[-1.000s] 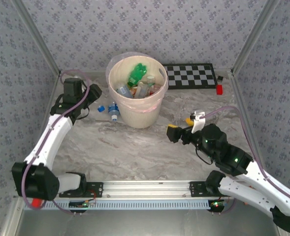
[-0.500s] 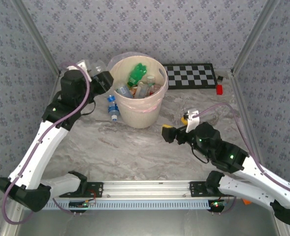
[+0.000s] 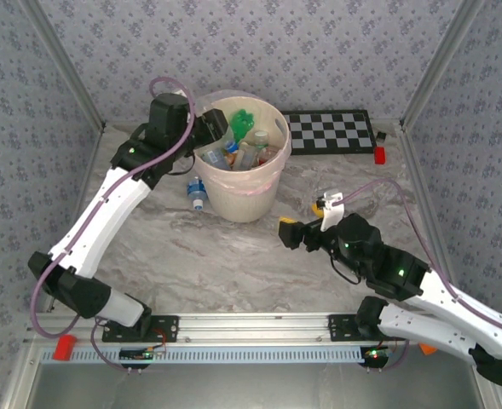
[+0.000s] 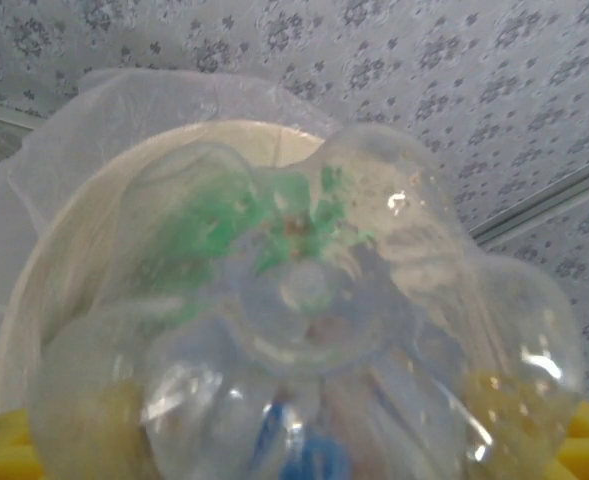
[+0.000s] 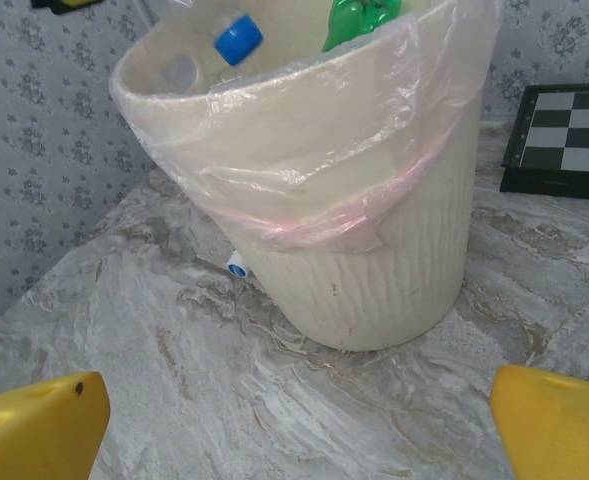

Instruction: Put the plastic bottles in the bin

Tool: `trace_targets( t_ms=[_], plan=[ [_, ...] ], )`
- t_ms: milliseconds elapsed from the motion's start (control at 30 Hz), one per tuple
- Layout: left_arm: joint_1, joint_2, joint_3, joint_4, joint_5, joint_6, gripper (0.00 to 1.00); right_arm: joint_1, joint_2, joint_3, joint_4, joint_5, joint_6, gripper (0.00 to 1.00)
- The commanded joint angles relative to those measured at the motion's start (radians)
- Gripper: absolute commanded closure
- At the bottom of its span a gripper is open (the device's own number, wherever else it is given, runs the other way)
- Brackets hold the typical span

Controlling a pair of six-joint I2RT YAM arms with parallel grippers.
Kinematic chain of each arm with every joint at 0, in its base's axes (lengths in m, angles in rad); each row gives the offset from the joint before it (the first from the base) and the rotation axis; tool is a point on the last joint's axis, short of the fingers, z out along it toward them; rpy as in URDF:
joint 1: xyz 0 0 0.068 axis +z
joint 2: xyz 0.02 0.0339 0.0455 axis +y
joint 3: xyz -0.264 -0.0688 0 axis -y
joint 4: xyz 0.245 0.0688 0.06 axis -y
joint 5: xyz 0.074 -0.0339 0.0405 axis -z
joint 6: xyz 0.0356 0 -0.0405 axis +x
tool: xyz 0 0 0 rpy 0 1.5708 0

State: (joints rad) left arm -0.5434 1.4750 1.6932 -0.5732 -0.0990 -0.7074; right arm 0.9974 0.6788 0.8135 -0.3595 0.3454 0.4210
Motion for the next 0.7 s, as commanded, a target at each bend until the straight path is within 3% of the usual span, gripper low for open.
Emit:
trace_targets(
  t_ms=[0,67,133,433,667],
  plan=[
    [-0.003,0.01,0.069,-0.041,-0.03,-0.023,0.25,0.007,-0.017,-0.009,0.024,0.031,-0.005,0.0],
    [0.0,0.014,0.088,-0.07,-0.06,-0.012,0.11,0.007,-0.023,-0.022,0.024,0.036,-0.005,0.0],
    [0.0,0.006,0.097,-0.089,-0.087,0.003,0.05,0.007,-0.033,-0.03,0.02,0.039,-0.005,0.0],
    [0.01,-0.044,0.084,-0.1,-0.15,0.058,0.03,0.006,-0.035,-0.031,0.028,0.047,-0.021,0.0],
    [0.011,-0.072,0.034,-0.1,-0.075,0.072,0.04,0.006,-0.015,-0.032,0.034,0.041,-0.016,0.0]
  ],
)
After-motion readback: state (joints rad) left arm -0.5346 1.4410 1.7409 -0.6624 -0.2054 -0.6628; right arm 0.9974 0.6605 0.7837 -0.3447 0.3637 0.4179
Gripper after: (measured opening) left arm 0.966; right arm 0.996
